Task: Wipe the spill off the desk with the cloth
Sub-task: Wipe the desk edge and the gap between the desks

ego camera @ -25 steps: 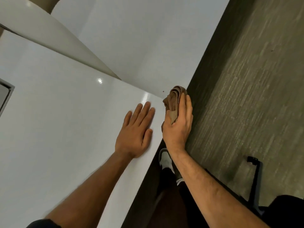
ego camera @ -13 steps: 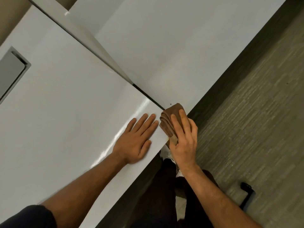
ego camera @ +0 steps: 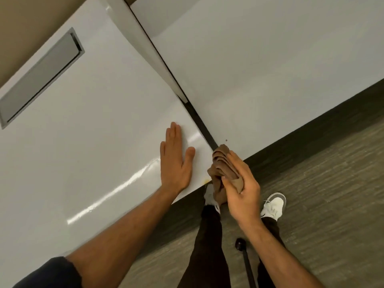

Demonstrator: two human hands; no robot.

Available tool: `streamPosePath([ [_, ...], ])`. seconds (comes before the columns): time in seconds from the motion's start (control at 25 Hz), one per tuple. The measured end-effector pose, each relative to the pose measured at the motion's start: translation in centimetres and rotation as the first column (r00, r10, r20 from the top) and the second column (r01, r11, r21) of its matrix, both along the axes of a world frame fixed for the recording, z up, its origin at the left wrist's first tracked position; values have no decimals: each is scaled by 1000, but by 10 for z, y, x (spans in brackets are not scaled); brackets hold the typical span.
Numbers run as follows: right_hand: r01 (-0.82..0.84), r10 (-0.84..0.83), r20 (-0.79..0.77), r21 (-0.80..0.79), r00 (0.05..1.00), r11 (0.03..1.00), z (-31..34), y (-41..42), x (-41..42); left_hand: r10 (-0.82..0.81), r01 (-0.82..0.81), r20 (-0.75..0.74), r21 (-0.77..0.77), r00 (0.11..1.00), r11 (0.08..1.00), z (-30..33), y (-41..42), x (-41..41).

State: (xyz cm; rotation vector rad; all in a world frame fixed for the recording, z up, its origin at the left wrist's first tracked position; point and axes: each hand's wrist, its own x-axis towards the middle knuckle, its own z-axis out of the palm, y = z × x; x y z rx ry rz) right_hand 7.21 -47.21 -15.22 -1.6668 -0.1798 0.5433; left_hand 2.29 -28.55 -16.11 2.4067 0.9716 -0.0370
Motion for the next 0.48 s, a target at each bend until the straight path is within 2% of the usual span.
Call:
streamPosePath([
  [0.04, 43, -34, -139, 61, 990, 997, 0, -8, 7, 37, -33, -56, 76, 998, 997, -2, -8, 5],
  [0.12, 99, -75, -304, 66, 950, 993, -4, -24, 23, 23, 9, -141, 219, 990, 976, -9, -14, 9],
  [0.32, 80, 21, -510, 174, 860, 982, -19, -33, 70, 26, 16, -148, 279, 989, 960, -9, -14, 10],
  [0.4, -16, 119, -539, 192, 834, 981, -23, -25, 81, 19, 20, -137, 283, 990, 959, -10, -15, 10],
  [0.48, -180, 274, -530, 224, 802, 958, -26, -14, 81, 9, 26, -127, 268, 992, 963, -13, -12, 9],
])
